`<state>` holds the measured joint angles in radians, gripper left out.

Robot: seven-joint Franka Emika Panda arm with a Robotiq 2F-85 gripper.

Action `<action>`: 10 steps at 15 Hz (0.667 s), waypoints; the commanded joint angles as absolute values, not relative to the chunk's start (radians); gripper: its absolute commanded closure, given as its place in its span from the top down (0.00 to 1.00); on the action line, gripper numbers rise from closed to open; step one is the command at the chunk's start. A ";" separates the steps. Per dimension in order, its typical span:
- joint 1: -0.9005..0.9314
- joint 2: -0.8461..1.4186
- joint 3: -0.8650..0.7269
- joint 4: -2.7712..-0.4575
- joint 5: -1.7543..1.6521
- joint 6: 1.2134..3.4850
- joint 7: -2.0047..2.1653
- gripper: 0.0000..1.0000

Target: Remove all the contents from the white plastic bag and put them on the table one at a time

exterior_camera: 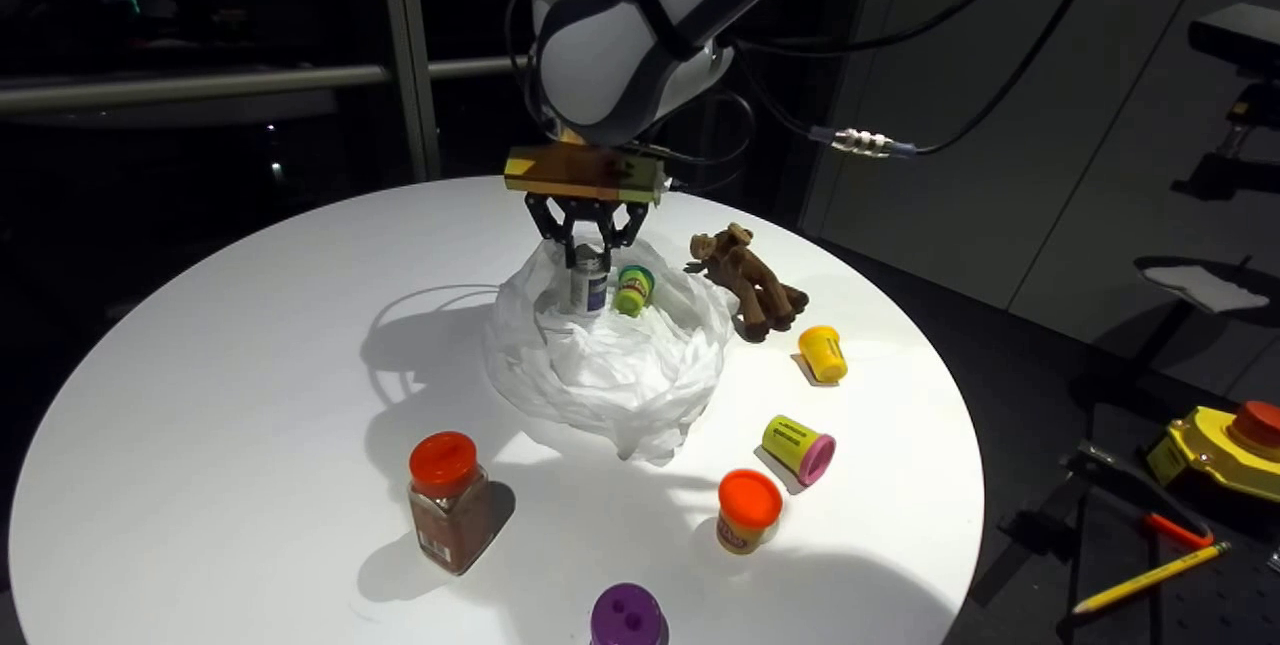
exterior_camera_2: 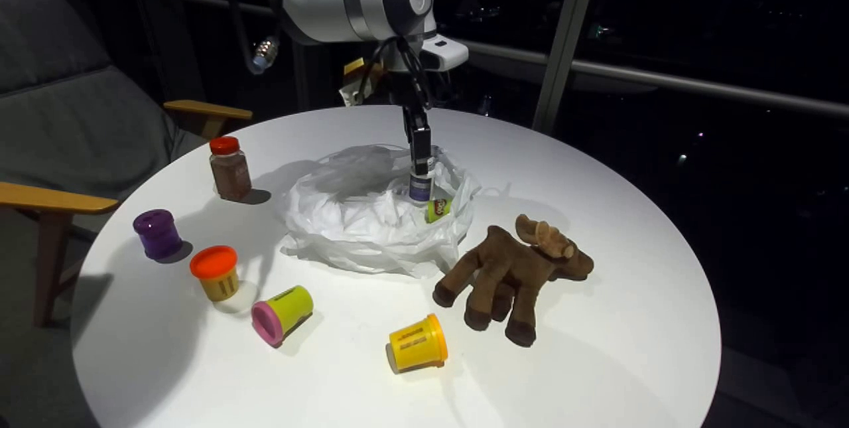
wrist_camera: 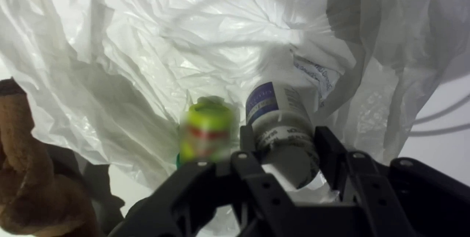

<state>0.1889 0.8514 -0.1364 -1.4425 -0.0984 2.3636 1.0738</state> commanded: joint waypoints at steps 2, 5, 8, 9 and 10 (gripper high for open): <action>0.242 0.630 -0.194 -1.690 -0.162 2.387 1.103 0.19; 0.266 0.503 -0.215 -1.827 -0.234 2.354 1.107 0.19; 0.244 0.368 -0.181 -1.980 -0.272 2.331 1.055 0.19; 0.237 0.330 -0.172 -2.034 -0.283 2.336 1.046 0.19; 0.229 0.291 -0.164 -2.091 -0.292 2.345 1.039 0.19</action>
